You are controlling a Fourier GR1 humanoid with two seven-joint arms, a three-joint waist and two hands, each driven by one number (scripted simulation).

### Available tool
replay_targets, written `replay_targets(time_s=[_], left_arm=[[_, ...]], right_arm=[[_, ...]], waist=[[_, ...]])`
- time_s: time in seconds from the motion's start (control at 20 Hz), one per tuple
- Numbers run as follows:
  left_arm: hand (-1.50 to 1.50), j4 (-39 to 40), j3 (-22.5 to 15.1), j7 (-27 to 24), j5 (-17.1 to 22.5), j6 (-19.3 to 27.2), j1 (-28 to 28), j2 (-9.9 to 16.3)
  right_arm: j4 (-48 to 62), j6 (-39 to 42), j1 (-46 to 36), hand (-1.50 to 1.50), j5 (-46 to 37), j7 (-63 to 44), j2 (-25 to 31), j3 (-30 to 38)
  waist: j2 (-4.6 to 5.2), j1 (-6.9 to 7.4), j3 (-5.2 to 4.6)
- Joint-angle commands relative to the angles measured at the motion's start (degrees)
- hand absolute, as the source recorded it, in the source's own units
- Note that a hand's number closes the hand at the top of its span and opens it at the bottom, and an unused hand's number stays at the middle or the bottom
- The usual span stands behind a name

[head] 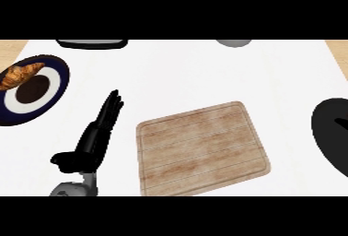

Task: Pick the tomato from the cutting board and place it in the pan

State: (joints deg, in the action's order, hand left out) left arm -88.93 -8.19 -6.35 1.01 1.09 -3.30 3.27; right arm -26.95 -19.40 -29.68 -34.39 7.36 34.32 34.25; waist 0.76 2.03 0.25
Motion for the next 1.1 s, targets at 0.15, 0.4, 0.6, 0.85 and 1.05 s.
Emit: replay_targets(time_s=[0.15, 0.4, 0.6, 0.85, 1.05], left_arm=[[0.00, 0.4, 1.7, 0.8, 0.4, 0.4, -0.6, 0.4], [0.00, -2.0, -0.8, 0.9, -1.9, 2.5, 1.8, -1.5], [0.00, -4.4, -1.4, 1.7, -1.4, 1.6, 3.3, -1.3], [0.00, -1.0, 1.0, 0.1, -0.6, 1.0, 2.1, -0.5], [0.00, -4.6, -0.9, 0.6, -1.1, 0.8, 5.9, -1.0]], right_arm=[[0.7, -5.9, -0.9, -1.50, 9.6, 16.2, -3.3, 8.0], [0.6, 5.1, 1.7, -1.50, 17.4, 18.4, 2.4, 13.0], [0.3, 14.5, 5.8, -1.50, 22.9, 20.2, 4.4, 15.9], [-2.2, 27.3, 12.0, -1.50, 28.7, 23.4, 1.3, 17.2], [-9.8, 33.3, 20.0, -1.50, 31.1, 25.7, 0.2, 16.2]], waist=[[-0.31, -1.07, -0.03], [-0.80, -2.08, -0.19], [-0.95, -2.36, -0.22], [-1.04, -3.09, -0.29], [-1.06, -2.67, -0.31]])
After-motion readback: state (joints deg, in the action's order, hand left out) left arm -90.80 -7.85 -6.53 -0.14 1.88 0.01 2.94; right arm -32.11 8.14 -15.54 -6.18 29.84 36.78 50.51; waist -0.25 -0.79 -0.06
